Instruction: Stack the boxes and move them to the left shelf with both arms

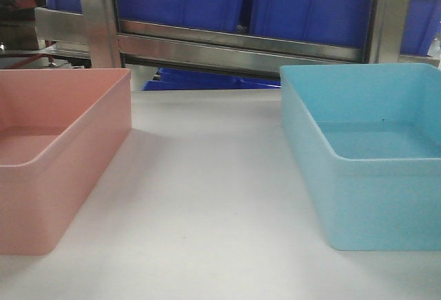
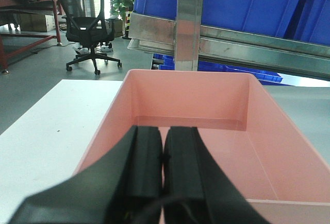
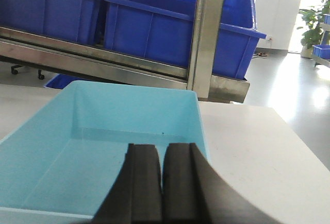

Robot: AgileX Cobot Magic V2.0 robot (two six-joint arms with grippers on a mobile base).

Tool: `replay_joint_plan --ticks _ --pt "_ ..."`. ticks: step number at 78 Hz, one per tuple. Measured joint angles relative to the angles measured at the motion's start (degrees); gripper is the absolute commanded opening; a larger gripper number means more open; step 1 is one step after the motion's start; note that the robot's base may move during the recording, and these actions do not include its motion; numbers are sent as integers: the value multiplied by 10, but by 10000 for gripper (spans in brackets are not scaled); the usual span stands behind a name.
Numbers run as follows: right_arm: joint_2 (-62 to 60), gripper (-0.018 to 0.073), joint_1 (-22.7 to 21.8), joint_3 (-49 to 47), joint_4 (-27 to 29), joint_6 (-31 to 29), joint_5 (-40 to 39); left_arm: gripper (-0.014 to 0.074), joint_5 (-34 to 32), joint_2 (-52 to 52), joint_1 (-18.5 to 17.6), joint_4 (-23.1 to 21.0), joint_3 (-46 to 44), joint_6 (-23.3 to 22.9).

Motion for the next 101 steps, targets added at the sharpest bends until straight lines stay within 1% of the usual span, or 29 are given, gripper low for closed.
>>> replay_joint_plan --ticks 67,72,77,82,87,93,101 --pt "0 49 0 0 0 0 0 -1 0 0 0 0 0 0" --pt "0 49 0 0 0 0 0 -1 2 0 0 -7 0 0" --pt "0 49 0 0 0 0 0 -1 5 0 0 -30 0 0" --pt "0 49 0 0 0 0 0 -1 20 0 0 -61 -1 0" --pt "0 49 0 0 0 0 0 -1 50 0 0 -75 -14 0" --pt "0 49 0 0 0 0 0 -1 94 0 0 -78 -40 0" --pt "0 49 0 0 0 0 0 -1 125 0 0 -58 -69 0"
